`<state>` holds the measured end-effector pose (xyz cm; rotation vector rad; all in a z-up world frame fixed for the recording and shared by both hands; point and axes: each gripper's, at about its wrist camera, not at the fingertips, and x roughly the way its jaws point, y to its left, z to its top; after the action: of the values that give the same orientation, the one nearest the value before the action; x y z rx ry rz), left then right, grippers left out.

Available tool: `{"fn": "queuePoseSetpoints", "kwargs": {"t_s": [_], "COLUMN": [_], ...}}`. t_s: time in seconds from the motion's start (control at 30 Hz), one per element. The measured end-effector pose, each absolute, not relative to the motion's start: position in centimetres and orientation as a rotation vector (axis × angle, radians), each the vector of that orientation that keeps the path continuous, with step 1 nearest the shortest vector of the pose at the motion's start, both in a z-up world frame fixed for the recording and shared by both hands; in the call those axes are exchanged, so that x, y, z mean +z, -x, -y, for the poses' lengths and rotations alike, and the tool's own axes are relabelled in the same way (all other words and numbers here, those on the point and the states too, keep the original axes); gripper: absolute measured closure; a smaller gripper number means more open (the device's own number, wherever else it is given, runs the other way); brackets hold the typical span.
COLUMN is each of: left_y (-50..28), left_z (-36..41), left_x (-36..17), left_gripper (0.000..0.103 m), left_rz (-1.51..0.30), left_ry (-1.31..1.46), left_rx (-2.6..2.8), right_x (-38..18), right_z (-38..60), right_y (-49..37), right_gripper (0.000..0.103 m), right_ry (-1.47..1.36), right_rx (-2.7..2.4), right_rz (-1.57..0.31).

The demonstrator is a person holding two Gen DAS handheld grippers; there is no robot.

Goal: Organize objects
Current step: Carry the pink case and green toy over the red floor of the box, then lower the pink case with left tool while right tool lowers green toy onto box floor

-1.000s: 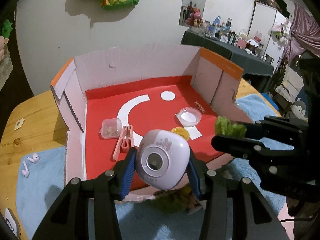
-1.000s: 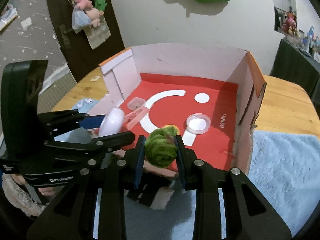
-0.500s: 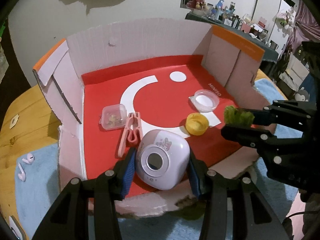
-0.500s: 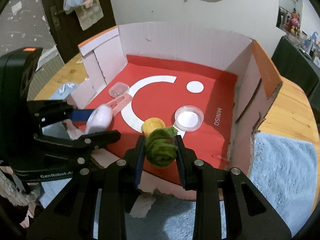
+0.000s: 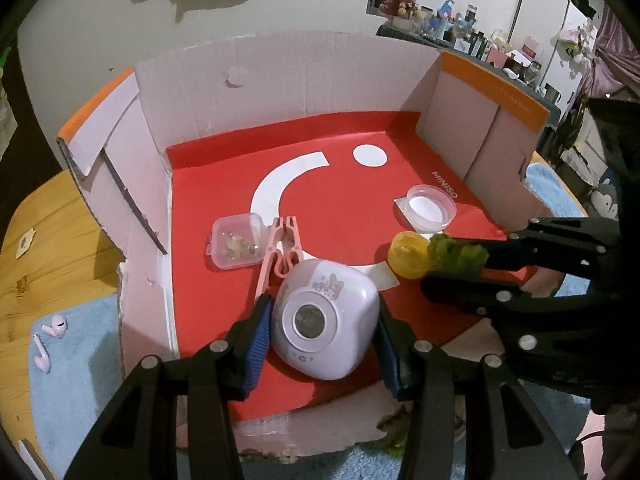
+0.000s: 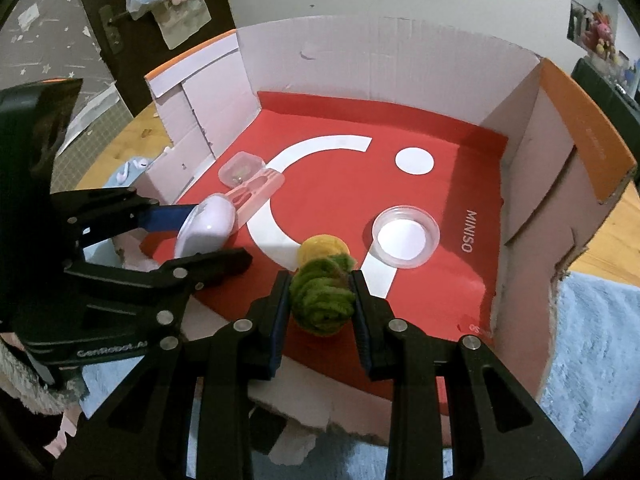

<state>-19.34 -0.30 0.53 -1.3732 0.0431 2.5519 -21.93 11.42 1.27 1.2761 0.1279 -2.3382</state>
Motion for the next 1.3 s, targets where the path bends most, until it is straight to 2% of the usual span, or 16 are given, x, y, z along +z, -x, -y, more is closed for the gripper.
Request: {"fn": "queuePoseSetpoints", "kwargs": {"t_s": [0.13,0.63,1.3], "left_y": [19.8,22.5,22.4], "left_z": [0.8,0.1,0.5], "left_x": [0.3,-0.4,-0.5], "left_gripper": [0.053,0.053,0.051], "left_rz": [-0.009,-0.059,-0.018], "left_ry": [1.393,1.397,1.388], "left_rx": [2.541,2.651,2.652], "right_x": [0.8,0.5,0.1], "right_z": [-11.4,-11.5,-11.4], "right_y": [22.2,23.0,22.7], "right_gripper": [0.076,0.076,0.075], "right_ry": [-1.283,-1.239,-1.224], "right_rx": [-2.34,-2.412,-2.399], "right_rz": [-0.109,-0.116,-0.097]}}
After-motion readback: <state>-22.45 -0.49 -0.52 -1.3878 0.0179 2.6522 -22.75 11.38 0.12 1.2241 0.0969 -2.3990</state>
